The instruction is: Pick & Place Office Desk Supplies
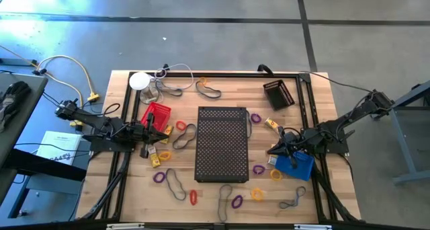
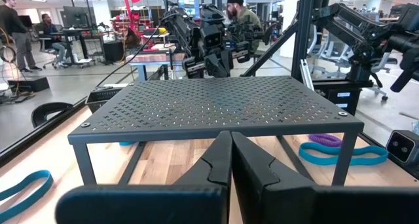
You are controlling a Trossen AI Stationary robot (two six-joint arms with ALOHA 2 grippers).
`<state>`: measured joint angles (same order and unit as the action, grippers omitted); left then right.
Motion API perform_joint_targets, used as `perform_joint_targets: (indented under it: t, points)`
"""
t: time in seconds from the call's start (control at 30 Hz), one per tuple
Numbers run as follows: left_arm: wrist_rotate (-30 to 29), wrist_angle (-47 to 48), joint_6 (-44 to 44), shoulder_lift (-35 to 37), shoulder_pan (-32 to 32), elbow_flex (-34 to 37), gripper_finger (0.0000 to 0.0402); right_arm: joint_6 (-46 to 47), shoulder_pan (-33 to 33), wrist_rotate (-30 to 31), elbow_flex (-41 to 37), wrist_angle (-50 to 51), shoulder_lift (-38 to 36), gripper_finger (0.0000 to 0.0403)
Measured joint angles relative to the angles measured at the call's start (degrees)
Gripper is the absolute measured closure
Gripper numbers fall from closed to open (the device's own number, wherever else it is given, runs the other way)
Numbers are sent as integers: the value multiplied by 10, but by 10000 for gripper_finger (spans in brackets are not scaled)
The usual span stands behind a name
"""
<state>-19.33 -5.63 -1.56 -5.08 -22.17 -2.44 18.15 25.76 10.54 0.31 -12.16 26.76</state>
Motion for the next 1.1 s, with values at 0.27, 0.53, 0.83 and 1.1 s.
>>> perform_joint_targets:
  t: [0.27, 0.53, 0.83, 1.1]
  points:
    - [0, 0, 0, 0, 0, 0, 399, -35, 0, 11, 0, 0, 0, 398]
    - [0, 0, 0, 0, 0, 0, 399, -117, 0, 15, 0, 31, 0, 398]
    - [0, -24, 0, 0, 0, 0, 399, -229, 0, 49, 0, -17, 0, 398]
    - [0, -24, 0, 0, 0, 0, 399, -199, 0, -9, 0, -107, 0, 398]
